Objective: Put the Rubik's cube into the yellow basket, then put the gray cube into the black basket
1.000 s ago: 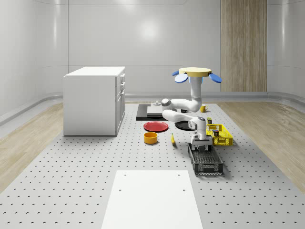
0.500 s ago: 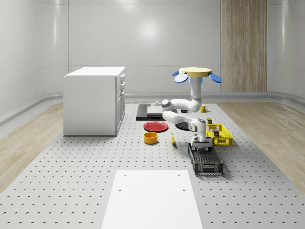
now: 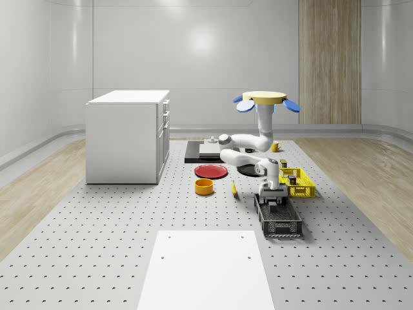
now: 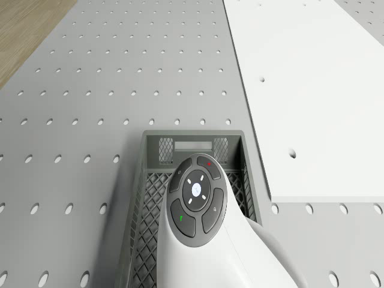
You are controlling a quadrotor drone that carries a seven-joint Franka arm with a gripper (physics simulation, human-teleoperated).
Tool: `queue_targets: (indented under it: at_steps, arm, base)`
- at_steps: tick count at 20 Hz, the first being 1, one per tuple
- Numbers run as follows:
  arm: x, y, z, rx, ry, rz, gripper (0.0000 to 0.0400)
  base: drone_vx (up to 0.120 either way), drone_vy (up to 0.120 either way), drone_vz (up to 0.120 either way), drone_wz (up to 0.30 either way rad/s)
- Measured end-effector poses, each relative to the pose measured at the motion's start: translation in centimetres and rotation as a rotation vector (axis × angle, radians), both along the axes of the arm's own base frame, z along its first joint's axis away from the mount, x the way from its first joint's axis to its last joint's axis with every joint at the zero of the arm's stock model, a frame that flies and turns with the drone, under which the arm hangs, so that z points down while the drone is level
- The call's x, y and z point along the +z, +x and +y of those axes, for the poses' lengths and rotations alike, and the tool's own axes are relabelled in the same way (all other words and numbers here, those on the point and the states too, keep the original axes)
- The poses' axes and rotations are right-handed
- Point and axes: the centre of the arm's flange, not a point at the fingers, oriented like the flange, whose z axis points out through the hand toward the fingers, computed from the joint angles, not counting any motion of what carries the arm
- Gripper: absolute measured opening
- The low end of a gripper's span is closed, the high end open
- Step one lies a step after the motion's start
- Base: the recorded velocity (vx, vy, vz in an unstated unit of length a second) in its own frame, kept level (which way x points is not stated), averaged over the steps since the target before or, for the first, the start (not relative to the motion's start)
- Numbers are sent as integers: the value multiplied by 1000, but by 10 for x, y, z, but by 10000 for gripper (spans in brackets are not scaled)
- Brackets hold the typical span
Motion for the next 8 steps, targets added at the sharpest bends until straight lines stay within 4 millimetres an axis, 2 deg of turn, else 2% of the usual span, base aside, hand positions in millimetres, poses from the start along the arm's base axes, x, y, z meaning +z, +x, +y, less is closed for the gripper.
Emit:
queue_targets:
  at_steps: [8]
  arm:
    - [-10, 0, 0, 0, 0, 0, 398]
  base:
    - [0, 0, 0, 0]
